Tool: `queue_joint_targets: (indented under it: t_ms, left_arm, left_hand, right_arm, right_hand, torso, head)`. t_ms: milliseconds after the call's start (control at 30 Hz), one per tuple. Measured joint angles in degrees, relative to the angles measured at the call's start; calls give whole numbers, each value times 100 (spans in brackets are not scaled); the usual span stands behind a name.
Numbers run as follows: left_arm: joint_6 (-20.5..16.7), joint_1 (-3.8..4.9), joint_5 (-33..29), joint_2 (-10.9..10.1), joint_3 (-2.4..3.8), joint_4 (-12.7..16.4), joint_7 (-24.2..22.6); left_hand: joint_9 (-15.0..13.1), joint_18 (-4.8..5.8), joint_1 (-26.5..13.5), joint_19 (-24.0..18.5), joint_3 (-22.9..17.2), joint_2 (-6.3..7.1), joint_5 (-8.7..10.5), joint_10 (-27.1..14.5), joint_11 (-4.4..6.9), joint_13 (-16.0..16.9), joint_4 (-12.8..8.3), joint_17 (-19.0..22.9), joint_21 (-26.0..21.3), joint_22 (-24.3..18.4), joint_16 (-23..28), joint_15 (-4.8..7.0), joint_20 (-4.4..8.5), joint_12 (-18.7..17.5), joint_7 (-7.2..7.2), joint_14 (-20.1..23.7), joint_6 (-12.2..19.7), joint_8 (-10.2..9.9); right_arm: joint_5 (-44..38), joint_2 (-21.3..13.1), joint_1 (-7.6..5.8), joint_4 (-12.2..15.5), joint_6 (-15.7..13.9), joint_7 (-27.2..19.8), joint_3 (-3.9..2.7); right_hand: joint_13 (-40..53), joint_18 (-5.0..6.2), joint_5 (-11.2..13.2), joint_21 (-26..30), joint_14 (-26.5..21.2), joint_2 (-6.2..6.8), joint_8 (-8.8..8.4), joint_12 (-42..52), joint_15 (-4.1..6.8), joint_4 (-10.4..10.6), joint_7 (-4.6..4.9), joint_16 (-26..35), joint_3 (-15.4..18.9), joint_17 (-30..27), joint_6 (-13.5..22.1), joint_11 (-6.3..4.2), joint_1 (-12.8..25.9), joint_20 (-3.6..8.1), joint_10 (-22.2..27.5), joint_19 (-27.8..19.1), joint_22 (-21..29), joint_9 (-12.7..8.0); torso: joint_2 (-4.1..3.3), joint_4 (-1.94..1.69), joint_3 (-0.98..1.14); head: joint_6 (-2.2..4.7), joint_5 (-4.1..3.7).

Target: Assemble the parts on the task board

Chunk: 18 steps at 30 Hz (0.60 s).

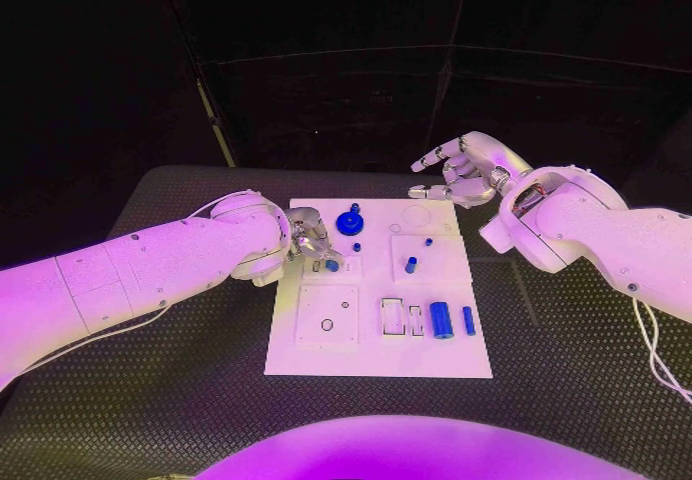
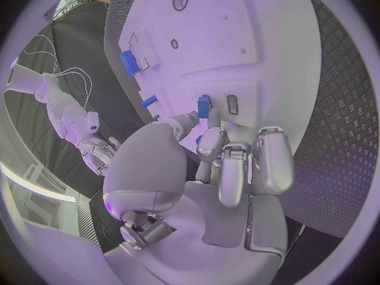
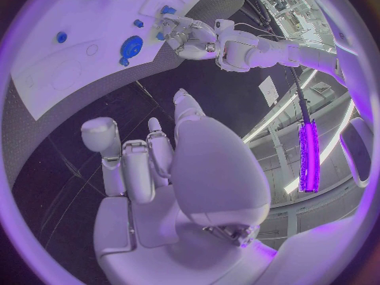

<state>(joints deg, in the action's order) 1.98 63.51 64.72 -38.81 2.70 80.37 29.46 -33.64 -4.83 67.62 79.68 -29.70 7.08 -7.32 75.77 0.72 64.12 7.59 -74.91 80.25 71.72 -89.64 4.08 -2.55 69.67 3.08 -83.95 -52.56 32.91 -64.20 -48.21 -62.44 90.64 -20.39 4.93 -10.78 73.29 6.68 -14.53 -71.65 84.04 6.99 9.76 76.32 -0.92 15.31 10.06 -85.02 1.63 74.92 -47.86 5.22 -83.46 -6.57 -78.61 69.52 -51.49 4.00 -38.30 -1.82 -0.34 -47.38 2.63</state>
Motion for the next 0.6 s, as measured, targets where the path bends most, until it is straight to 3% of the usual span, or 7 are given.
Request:
queue_joint_targets:
  t_ms: [600]
  left_arm:
    - [64,0,2,-2,1,-27,3]
  left_hand:
    - [11,0,-53,0,132,1,-3,-1,0,10,101,0,0,12,0,0,0,24,8,0,-30,-28]
  right_arm:
    - [0,-1,0,-4,0,1,0]
  right_hand:
    - [-5,0,0,25,0,0,0,0,0,0,0,0,0,-1,0,0,0,0,0,0,5,0]
  torso:
    - [0,2,2]
  head:
    - [-11,-3]
